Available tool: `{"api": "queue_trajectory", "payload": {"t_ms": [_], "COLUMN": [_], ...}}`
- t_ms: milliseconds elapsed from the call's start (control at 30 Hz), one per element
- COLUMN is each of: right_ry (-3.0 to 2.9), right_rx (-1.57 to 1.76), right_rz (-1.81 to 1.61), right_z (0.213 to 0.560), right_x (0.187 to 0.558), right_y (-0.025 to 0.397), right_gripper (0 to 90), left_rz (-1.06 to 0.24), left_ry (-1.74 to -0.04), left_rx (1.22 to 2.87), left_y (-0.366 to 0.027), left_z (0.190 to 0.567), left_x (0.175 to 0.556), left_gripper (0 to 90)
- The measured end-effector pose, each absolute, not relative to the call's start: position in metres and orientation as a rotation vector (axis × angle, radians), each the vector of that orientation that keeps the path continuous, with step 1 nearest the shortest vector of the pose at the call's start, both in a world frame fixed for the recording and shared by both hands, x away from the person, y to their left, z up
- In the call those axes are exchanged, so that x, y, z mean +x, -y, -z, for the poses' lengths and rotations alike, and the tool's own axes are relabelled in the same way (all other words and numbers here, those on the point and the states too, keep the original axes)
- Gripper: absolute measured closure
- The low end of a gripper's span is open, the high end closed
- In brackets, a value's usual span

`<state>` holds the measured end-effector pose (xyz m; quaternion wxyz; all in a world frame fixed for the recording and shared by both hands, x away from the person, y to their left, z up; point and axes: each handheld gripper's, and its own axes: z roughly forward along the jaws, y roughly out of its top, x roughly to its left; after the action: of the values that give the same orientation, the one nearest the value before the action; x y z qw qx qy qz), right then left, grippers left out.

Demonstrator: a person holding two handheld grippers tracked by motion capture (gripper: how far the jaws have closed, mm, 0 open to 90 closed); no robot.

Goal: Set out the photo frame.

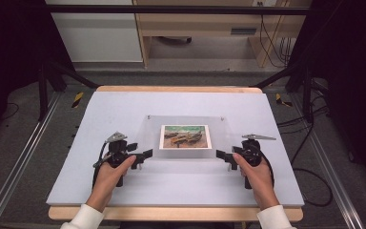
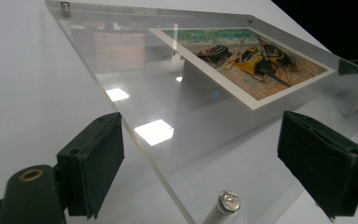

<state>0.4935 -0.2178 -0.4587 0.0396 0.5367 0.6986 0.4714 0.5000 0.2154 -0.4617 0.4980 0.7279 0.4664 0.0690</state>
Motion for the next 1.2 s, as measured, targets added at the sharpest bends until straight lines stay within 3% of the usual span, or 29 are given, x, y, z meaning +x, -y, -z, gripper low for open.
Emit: {"api": "queue_trajectory", "payload": {"t_ms": [367,1200], "right_ry": [-2.146,-2.119], "right_rx": [1.661,1.614], "right_rz": [-1.458,-1.432], "right_z": [0.459,0.452], "right_x": [0.493,0.505], "right_y": [0.216,0.211], "right_gripper": [14.3,16.6], "left_rz": [-0.062,-0.063], "left_ry": [-1.122,-1.136], "left_rx": [1.734,1.735], "left_y": [-0.22,-0.224], "left_z": [0.467,0.464], "left_x": [0.502,0.513], "left_gripper": [13.9,16.7]}}
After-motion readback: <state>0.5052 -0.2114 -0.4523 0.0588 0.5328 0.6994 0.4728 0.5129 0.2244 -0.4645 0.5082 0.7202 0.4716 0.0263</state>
